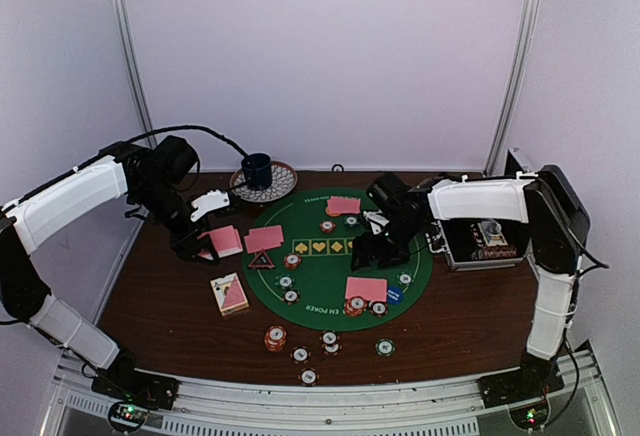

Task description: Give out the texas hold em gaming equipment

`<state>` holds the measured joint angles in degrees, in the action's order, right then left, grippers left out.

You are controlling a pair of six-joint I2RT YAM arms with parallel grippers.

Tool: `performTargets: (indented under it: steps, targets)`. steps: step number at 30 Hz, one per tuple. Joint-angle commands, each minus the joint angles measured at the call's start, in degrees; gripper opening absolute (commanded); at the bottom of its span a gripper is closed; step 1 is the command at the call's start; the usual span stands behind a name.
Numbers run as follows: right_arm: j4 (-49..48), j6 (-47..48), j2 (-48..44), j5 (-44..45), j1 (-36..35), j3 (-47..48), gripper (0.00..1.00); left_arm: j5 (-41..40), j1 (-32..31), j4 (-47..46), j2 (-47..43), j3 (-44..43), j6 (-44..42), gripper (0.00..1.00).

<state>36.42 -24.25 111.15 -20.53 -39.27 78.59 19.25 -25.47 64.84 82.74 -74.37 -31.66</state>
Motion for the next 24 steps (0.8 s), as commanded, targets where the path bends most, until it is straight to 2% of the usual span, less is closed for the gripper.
performTargets:
  steps: [1,8,11,14,16,19,20,22,24]
  targets:
    - [8.9,1.6,-6.3,6.2,-0.8,5.5,0.99,0.4,0.3,0.3,-1.9,-1.1,-1.2,0.00]
    - [6.1,-4.8,-15.2,12.7,-5.5,2.9,1.00,0.6,0.3,0.7,-2.0,-1.7,-1.0,0.00]
    - [-8.2,-15.2,-20.6,11.7,-6.6,-5.1,0.99,1.2,0.3,1.8,-1.4,-2.9,-1.1,0.00]
    - [-22.7,-25.3,-24.4,15.4,-10.1,-13.0,0.99,1.4,0.3,2.0,-1.5,-3.0,-1.1,0.00]
    - [-22.4,-27.7,-23.7,18.5,-12.7,-12.5,0.99,1.4,0.3,2.1,-1.7,-3.1,-1.0,0.00]
    - [-7.9,-26.7,-20.1,25.3,-16.4,-2.7,1.00,1.5,0.3,2.1,-2.4,-2.8,-1.0,0.00]
    - [-6.1,-26.0,-19.4,26.1,-17.2,-0.6,1.00,1.4,0.3,2.0,-2.5,-2.6,-1.1,0.00]
    - [-9.6,-25.7,-20.3,24.5,-18.2,-1.9,1.00,1.3,0.4,2.0,-2.7,-2.4,-1.1,0.00]
    - [-19.1,-25.4,-22.4,21.2,-18.4,-7.3,0.99,1.4,0.3,2.1,-2.9,-2.2,-1.1,0.00]
